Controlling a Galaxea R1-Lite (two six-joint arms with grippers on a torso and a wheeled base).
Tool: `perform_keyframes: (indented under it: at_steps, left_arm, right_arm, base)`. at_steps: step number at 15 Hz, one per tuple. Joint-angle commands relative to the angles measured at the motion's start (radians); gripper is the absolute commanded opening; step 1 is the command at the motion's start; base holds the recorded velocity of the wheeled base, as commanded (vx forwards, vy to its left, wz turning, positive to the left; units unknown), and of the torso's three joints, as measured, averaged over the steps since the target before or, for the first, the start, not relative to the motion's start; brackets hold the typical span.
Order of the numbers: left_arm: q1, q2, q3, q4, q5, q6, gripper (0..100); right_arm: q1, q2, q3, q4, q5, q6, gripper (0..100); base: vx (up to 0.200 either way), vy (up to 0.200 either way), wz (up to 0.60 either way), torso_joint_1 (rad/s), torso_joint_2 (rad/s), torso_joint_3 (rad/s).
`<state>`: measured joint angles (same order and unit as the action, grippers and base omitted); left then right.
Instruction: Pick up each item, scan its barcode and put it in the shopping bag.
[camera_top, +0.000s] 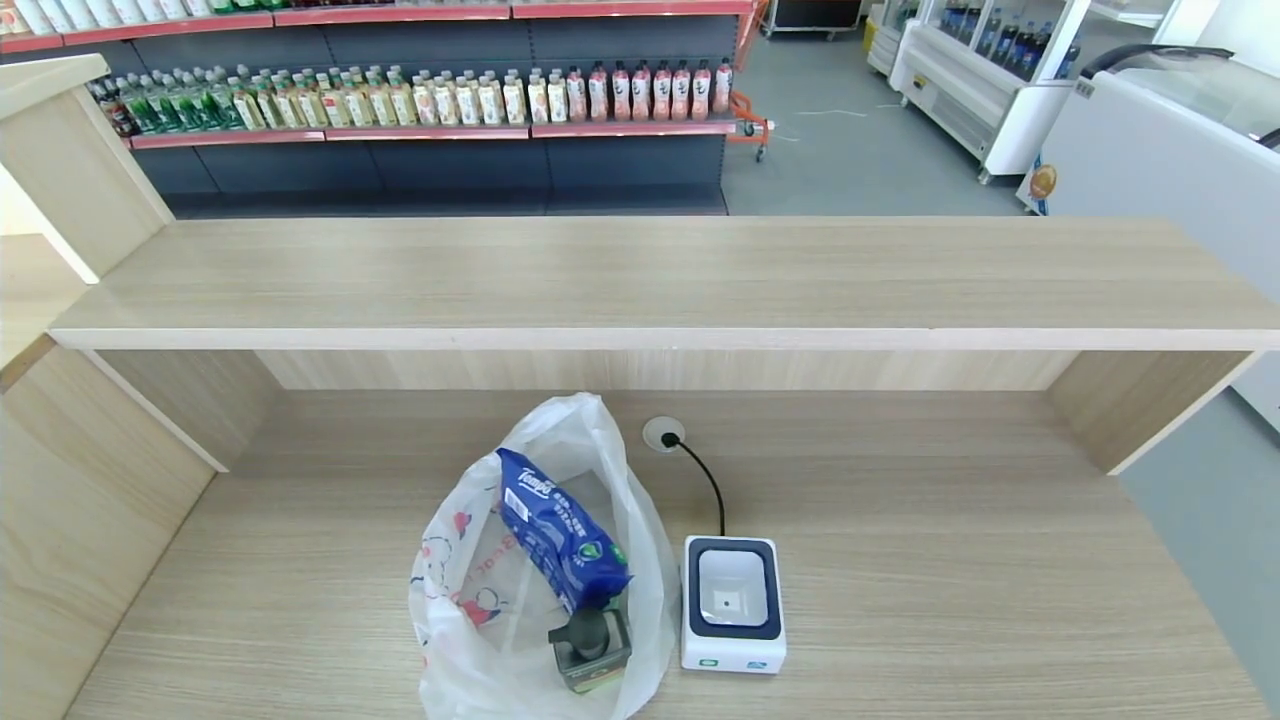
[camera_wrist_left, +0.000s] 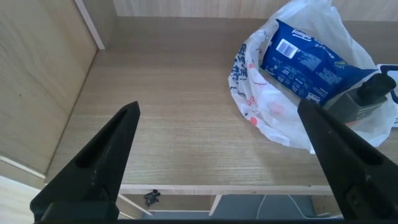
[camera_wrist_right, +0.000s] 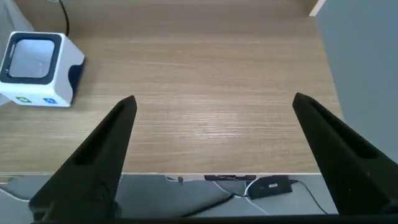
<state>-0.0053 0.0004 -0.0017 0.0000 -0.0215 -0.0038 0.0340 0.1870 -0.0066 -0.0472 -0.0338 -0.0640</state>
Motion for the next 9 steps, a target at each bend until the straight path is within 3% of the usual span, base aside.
perform_keyframes:
  at_steps: [1, 9]
  left_arm:
    - [0.001, 0.0, 0.0, 0.0, 0.0, -0.001, 100]
    - [0.001, 0.0, 0.0, 0.0, 0.0, -0.001, 100]
  right_arm:
    - [-0.037, -0.187, 0.007, 0.043, 0.032, -0.022, 100]
    - [-0.037, -0.187, 0.007, 0.043, 0.032, 0.027, 100]
  base:
    - [0.0, 0.0, 0.0, 0.0, 0.0, 0.0]
    - [0.0, 0.0, 0.0, 0.0, 0.0, 0.0]
